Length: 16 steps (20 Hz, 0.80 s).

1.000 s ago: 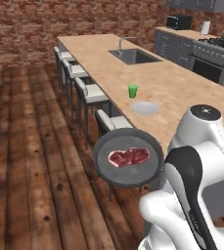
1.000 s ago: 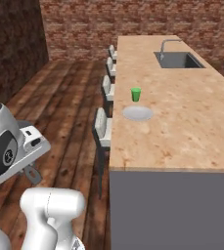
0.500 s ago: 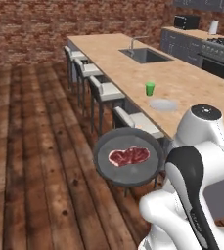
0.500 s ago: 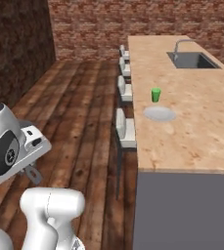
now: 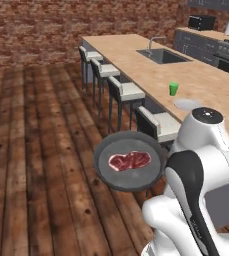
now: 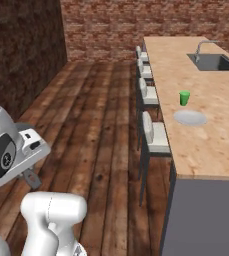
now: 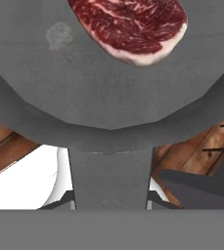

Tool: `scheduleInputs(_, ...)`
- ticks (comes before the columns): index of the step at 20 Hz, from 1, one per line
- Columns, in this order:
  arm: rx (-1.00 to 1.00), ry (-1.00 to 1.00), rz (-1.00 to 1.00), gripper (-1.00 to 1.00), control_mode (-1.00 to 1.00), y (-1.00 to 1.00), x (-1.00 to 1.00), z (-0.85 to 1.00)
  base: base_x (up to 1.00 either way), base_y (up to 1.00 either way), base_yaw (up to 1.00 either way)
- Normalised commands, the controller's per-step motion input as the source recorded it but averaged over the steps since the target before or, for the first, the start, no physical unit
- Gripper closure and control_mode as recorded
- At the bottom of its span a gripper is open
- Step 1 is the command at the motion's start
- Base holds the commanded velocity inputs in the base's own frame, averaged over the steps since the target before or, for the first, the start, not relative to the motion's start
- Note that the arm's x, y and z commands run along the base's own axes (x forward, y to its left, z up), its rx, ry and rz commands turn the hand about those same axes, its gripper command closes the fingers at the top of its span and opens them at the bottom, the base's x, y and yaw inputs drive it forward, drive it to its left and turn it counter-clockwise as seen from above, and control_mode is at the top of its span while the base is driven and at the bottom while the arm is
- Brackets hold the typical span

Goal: Pick up the pan with the steak in it and place it on the dining table. Then place the steak on the plate.

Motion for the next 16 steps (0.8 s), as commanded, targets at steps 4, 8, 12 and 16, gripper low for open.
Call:
scheduleInputs(4, 0.00, 0.00, 0.00, 1.00, 1.00, 0.00, 0.00, 0.00, 0.48, 0.07, 0.00)
scheduleInputs(8, 0.00, 0.00, 0.00, 1.00, 1.00, 0.00, 0.00, 0.00, 0.97, 0.39, -0.04)
scheduleInputs(12, 0.00, 0.00, 0.00, 1.00, 1.00, 0.00, 0.00, 0.00, 1.00, 0.43, -0.04)
scheduleInputs(16, 0.00, 0.00, 0.00, 1.00, 1.00, 0.00, 0.00, 0.00, 1.00, 0.50, -0.05)
